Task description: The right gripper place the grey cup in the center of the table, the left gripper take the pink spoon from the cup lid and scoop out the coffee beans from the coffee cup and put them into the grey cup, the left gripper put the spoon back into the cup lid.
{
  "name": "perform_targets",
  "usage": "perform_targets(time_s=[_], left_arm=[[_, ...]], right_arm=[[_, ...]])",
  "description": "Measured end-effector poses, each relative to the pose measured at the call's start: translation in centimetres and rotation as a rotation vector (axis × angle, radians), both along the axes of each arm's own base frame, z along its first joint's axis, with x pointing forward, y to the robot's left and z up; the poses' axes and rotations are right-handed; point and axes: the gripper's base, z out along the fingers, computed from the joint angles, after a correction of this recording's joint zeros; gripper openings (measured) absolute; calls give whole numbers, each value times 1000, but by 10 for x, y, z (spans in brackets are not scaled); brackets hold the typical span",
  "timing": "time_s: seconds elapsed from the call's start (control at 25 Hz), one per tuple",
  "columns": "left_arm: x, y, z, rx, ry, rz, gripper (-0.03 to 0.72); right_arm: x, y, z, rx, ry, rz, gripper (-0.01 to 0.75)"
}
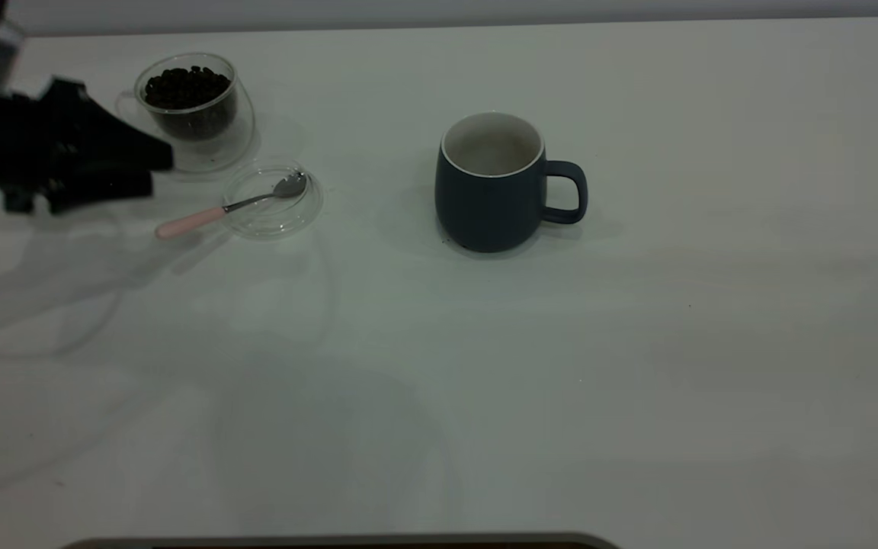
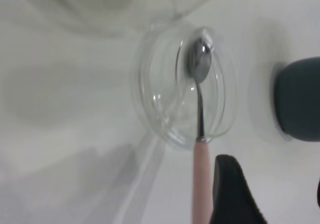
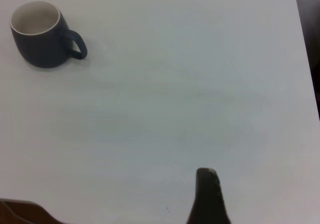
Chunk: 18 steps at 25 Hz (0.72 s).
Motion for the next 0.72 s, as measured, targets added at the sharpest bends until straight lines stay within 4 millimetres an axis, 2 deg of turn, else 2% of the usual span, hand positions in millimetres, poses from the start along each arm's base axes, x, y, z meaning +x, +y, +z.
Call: perform_targets(time_s=[0.12,0.2,0.36,0.52,0.72], left_arm=[[5,4,35,59,-43,2,467],[6,6,65,104,-81,3,467],[-1,-2,124,217,-118,-18,465],[-21,-21,174,339,-106,-81,465],[-56,-34,218,503,19,-111,465]], right_arm=[[0,0,0,0,0,0,590],[0,0,0,0,0,0,590],[0,0,0,0,0,0,590],[0,0,0,0,0,0,590],[0,0,0,0,0,0,590]])
